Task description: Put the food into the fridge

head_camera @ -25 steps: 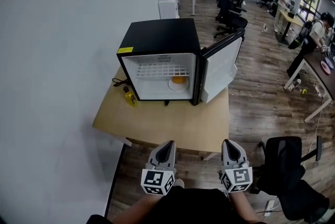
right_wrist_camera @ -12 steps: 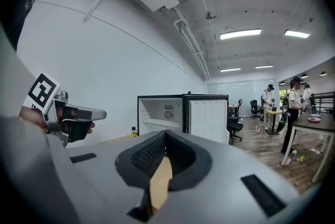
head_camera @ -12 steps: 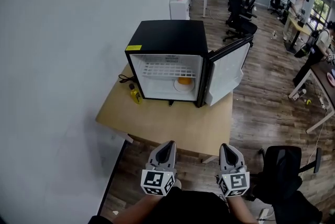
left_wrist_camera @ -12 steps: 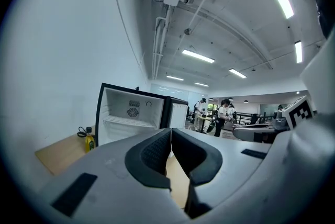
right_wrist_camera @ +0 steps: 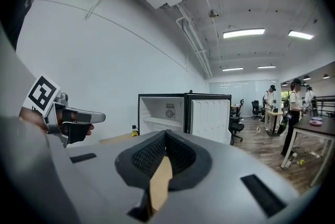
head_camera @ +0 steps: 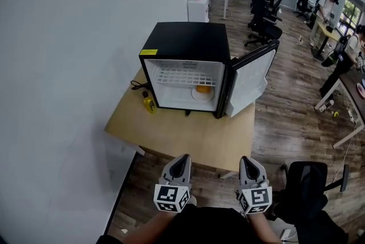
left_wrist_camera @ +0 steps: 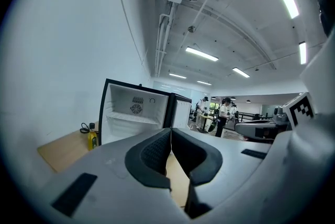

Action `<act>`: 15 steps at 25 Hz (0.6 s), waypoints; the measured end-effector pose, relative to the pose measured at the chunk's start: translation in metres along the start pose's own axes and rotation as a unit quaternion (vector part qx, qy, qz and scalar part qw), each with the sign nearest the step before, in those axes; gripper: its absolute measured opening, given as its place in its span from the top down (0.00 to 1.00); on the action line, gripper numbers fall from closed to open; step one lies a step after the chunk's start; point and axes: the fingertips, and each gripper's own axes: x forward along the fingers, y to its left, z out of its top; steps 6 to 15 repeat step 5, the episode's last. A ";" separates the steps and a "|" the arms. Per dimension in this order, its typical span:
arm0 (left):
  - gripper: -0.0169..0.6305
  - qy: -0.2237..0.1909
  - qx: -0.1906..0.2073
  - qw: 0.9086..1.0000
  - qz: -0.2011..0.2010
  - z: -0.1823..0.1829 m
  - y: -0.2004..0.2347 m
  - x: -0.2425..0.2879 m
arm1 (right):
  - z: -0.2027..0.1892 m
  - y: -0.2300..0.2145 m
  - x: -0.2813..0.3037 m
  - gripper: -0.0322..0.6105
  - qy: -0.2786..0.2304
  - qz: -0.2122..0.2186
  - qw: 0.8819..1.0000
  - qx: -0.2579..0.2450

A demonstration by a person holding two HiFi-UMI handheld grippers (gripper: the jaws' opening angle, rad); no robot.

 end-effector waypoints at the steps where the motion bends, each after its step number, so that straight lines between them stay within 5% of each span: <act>1: 0.95 -0.001 0.000 1.000 0.000 0.001 0.002 0.000 | 0.001 0.001 0.001 0.86 0.000 -0.001 1.000 -0.002; 15: 0.95 -0.004 -0.001 1.000 -0.002 0.004 0.012 0.000 | 0.004 0.010 0.009 0.86 0.001 -0.004 1.000 -0.003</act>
